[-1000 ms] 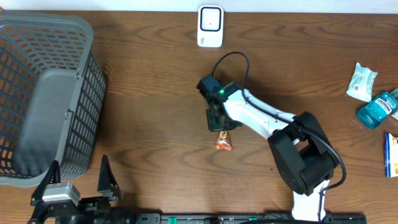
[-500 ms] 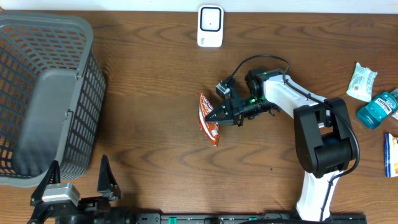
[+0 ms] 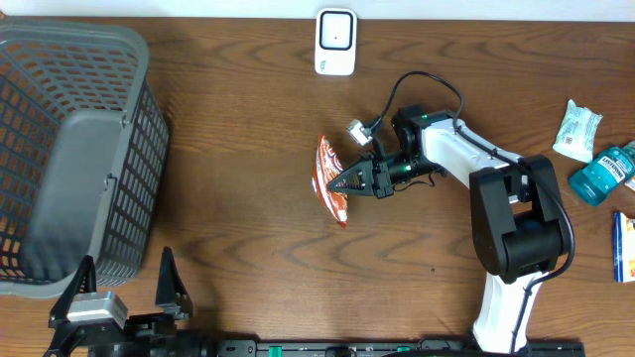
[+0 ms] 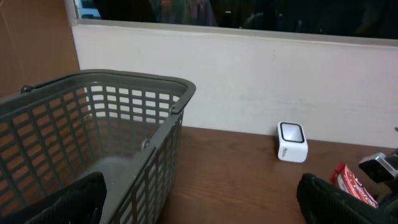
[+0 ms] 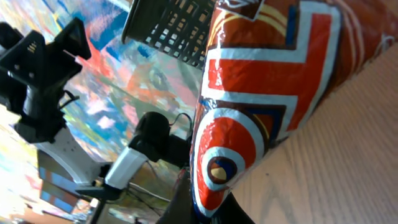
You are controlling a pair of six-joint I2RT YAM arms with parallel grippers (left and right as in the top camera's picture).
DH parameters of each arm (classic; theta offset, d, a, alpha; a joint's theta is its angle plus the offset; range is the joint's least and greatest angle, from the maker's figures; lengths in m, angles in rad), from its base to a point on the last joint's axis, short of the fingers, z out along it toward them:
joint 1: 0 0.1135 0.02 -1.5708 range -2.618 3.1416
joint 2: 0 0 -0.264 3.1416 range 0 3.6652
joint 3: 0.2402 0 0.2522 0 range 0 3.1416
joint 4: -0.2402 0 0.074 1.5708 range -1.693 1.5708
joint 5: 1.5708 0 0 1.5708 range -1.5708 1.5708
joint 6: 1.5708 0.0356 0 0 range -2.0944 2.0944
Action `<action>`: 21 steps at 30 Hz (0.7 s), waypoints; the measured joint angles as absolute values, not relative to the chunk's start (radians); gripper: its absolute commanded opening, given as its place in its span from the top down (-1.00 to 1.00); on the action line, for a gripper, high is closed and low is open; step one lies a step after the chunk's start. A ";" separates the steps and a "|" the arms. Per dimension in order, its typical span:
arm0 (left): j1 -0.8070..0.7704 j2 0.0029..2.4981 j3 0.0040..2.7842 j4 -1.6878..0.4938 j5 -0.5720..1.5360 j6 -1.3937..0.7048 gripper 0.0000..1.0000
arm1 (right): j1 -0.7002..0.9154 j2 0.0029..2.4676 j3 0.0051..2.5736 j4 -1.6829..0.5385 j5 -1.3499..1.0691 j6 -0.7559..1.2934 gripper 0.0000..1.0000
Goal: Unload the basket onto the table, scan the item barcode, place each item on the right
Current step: 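Lift and rotate the TOP bar, adjusting its grip with the right gripper, then hold the TOP bar in front of the white scanner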
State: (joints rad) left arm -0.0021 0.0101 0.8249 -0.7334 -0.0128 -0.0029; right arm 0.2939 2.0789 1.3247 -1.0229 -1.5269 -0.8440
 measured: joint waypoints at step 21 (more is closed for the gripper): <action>-0.002 0.010 0.825 -0.736 -0.013 -0.003 -0.96 | 0.308 2.079 1.377 -0.473 -0.779 -0.251 0.98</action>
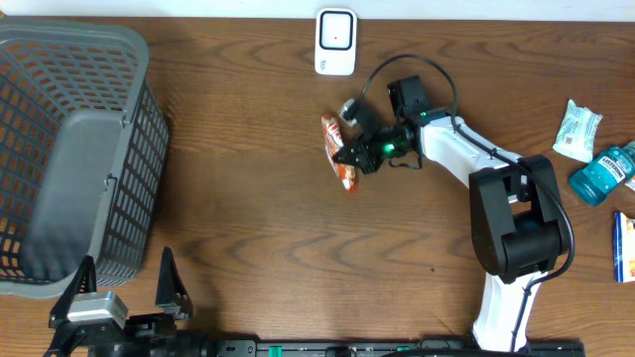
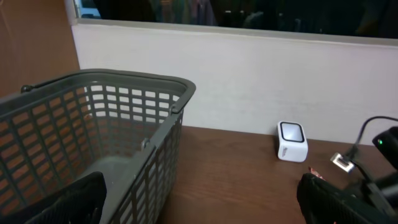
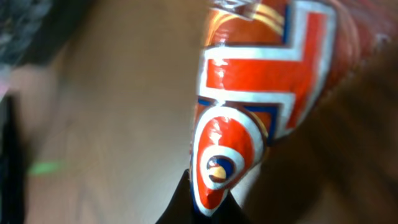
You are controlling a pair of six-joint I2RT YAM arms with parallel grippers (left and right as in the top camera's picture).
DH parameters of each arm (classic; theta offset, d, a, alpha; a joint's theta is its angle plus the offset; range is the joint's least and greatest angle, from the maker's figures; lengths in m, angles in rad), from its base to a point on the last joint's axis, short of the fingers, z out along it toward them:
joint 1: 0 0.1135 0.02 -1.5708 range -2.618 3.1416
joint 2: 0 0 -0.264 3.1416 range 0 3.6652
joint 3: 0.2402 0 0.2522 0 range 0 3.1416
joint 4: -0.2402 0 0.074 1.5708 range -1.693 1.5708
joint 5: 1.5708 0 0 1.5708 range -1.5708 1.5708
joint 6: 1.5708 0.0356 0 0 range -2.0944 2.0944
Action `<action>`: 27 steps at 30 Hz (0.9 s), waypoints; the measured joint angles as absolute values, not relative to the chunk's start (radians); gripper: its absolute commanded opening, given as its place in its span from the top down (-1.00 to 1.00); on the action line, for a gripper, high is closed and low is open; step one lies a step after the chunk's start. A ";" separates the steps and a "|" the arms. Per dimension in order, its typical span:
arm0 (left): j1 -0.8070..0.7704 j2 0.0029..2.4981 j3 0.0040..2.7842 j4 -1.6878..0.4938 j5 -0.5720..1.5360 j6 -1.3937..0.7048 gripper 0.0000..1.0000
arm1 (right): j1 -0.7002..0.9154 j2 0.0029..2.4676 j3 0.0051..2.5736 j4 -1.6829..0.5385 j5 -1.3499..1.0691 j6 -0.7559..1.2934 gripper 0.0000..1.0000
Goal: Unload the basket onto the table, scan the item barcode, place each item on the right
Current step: 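Hold the TOP bar in front of the white scanner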
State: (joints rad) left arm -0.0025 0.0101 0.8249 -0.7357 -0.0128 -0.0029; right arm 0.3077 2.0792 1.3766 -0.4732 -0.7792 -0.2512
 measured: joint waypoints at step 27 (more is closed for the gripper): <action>-0.002 0.010 0.825 -0.736 -0.013 -0.003 -0.96 | 0.343 2.663 2.492 -0.737 -0.245 0.191 0.98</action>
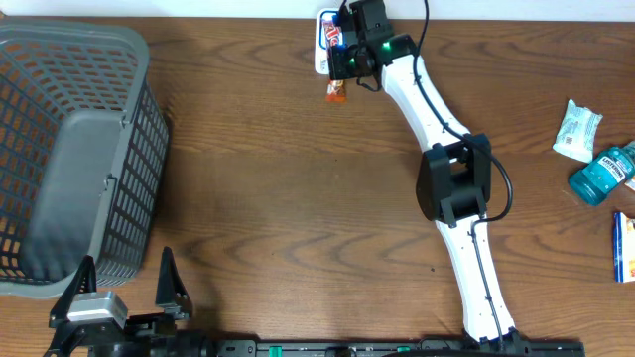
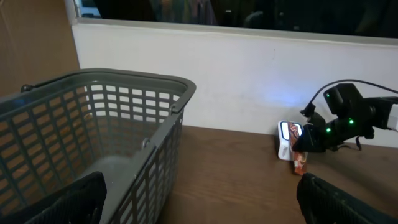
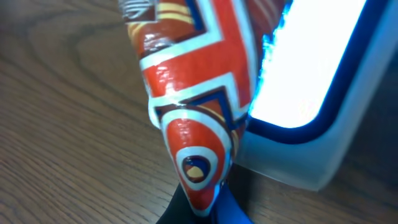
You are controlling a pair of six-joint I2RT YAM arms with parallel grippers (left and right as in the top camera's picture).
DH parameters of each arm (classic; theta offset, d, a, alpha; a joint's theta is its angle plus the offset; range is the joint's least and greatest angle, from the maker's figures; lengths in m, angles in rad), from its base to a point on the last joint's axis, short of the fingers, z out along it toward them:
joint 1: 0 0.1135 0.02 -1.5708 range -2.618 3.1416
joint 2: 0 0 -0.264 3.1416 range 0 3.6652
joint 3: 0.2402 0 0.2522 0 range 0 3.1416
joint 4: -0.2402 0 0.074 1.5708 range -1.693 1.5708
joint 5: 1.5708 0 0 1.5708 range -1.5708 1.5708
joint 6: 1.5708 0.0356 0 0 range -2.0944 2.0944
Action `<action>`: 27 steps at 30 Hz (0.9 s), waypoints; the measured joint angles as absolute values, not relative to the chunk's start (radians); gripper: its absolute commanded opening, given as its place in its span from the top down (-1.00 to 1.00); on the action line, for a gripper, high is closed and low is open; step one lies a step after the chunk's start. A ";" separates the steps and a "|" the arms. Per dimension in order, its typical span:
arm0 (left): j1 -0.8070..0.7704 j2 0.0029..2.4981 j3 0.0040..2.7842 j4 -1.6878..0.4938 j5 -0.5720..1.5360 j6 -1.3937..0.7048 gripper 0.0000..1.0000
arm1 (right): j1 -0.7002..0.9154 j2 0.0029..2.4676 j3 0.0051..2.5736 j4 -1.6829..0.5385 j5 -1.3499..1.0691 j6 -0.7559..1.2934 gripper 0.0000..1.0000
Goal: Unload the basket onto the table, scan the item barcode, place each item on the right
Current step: 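Hold the TOP bar in front of the white scanner, then carry the TOP bar right and drop it at the table edge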
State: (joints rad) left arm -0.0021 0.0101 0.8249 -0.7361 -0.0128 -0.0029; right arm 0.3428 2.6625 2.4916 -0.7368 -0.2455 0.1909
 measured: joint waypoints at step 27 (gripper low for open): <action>-0.002 0.010 0.825 -0.737 -0.013 -0.003 -0.96 | -0.130 2.602 2.715 -1.667 0.216 0.220 0.97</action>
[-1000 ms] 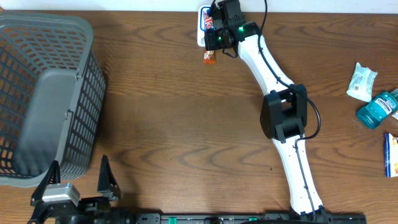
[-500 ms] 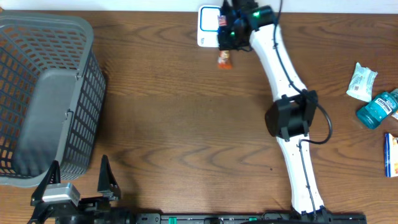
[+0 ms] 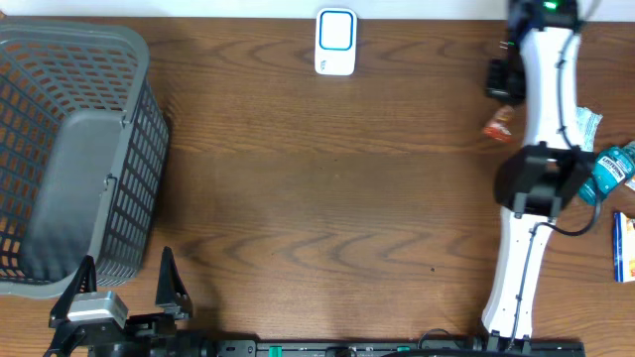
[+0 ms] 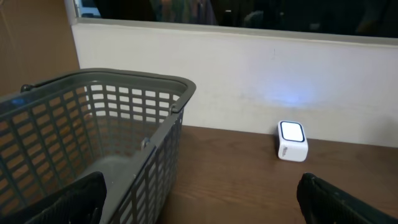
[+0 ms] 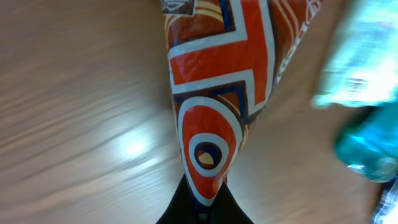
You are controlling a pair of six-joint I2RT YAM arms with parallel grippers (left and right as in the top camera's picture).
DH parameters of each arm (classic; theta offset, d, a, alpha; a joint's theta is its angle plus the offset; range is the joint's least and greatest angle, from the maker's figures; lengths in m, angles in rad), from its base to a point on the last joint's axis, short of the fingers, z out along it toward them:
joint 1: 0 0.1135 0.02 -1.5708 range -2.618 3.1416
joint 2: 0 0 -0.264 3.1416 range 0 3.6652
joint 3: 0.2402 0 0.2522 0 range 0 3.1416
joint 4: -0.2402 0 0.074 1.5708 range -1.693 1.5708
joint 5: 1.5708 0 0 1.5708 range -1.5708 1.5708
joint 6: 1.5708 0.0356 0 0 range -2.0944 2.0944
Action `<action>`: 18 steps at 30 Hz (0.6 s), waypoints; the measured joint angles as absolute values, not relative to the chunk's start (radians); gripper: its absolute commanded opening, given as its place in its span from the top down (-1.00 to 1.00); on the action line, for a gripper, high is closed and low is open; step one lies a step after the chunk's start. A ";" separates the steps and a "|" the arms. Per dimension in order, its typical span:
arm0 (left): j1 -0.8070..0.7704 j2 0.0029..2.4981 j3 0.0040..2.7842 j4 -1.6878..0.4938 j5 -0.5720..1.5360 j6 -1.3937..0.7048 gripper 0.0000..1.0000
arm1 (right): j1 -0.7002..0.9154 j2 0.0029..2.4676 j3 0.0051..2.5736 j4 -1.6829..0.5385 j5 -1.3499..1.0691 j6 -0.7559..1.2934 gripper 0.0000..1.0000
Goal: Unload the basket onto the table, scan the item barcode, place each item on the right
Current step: 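Carry the TOP bar right and drop it at the table edge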
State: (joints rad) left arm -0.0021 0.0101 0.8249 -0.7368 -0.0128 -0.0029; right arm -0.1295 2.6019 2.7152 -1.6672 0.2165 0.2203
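Observation:
A red snack packet (image 5: pixel 214 93) with white and blue stripes fills the right wrist view, pinched at its lower tip by my right gripper (image 5: pixel 204 194), which is shut on it. From overhead the packet (image 3: pixel 497 125) hangs beside the right arm near the table's right side, far from the white barcode scanner (image 3: pixel 335 42) at the back edge. That scanner (image 4: pixel 291 141) glows in the left wrist view. My left gripper (image 3: pixel 124 290) rests open at the front left, its dark fingertips (image 4: pixel 339 199) apart with nothing between them.
A grey plastic basket (image 3: pixel 69 159) takes up the left of the table. At the right edge lie a pale green packet (image 3: pixel 585 121), a teal mouthwash bottle (image 3: pixel 603 175) and a blue box (image 3: pixel 623 248). A white wall (image 4: pixel 249 81) runs behind the table.
My right gripper has moved with the red packet from right at the scanner to the table's right side, near the green packet and teal bottle. The left arm has not moved.
My right gripper first held the red packet at mid-table. Then it held it nearer the scanner, then against the scanner's lit face at the back edge. Now the packet is held over the right side, by the other items.

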 measured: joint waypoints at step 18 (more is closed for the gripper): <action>-0.002 0.010 0.825 -0.738 -0.013 -0.003 -0.96 | -0.440 2.587 2.339 -1.302 0.351 0.197 0.98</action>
